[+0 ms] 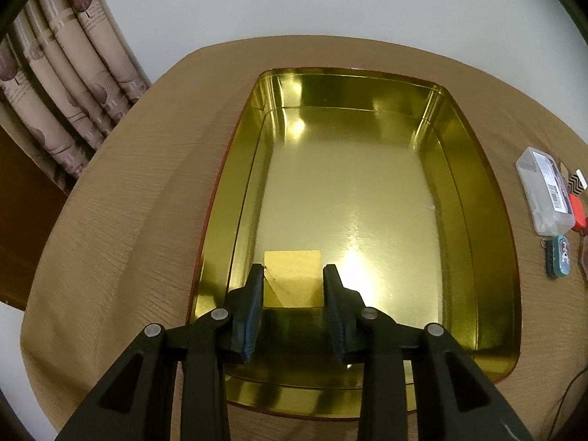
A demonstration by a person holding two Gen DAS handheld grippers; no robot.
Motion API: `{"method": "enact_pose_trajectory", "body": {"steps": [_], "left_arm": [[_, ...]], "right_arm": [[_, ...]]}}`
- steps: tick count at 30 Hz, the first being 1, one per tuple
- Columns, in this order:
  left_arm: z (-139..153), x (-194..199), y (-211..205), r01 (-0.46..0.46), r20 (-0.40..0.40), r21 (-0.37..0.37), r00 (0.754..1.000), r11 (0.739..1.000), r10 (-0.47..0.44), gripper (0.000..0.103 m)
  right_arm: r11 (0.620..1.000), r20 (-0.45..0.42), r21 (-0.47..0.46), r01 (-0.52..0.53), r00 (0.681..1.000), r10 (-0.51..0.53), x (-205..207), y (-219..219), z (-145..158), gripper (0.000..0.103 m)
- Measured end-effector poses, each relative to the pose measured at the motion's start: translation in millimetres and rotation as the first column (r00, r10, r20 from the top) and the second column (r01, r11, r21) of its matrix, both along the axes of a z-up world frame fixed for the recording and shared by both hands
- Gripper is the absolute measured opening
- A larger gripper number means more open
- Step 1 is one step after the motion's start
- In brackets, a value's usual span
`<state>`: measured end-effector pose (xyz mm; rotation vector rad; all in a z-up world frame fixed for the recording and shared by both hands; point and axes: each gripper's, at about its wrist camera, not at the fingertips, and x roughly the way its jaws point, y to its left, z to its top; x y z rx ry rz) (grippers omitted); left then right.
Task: Organize rigid objects
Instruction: 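Open the left gripper to release the cube while the right gripper carries the lighter toward the tin, then lower the lighter into the gold tin and open the right gripper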
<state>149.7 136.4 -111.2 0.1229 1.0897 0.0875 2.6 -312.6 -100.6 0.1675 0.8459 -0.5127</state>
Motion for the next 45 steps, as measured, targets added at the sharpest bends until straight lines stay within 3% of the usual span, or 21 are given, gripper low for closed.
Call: {"method": "enact_pose_trajectory", "body": {"steps": [4, 18, 30, 38, 45], "left_arm": [[3, -1, -1, -0.005, 0.006, -0.007, 1.0, 1.0, 0.005, 0.031], [32, -5, 1, -0.001, 0.086, -0.049, 0.996, 0.999, 0.005, 0.064], [49, -5, 13, -0.042, 0.124, -0.085, 0.991, 0.996, 0.052, 0.074], [56, -7, 50, -0.161, 0.122, -0.133, 0.977, 0.978, 0.177, 0.075], [56, -12, 84, -0.257, 0.106, -0.135, 0.957, 0.957, 0.271, 0.075]], "right_arm": [[1.0, -0.003, -0.004, -0.003, 1.0, 0.003, 2, 1, -1, 0.031], [1.0, -0.005, -0.009, -0.002, 1.0, 0.002, 5, 4, 0, 0.029], [1.0, 0.062, 0.001, 0.019, 0.998, -0.019, -1, 26, 29, 0.029], [0.99, 0.125, -0.018, -0.137, 0.982, 0.138, 19, 91, 67, 0.029], [0.937, 0.126, -0.005, -0.35, 0.929, 0.347, 58, 178, 75, 0.029]]}}
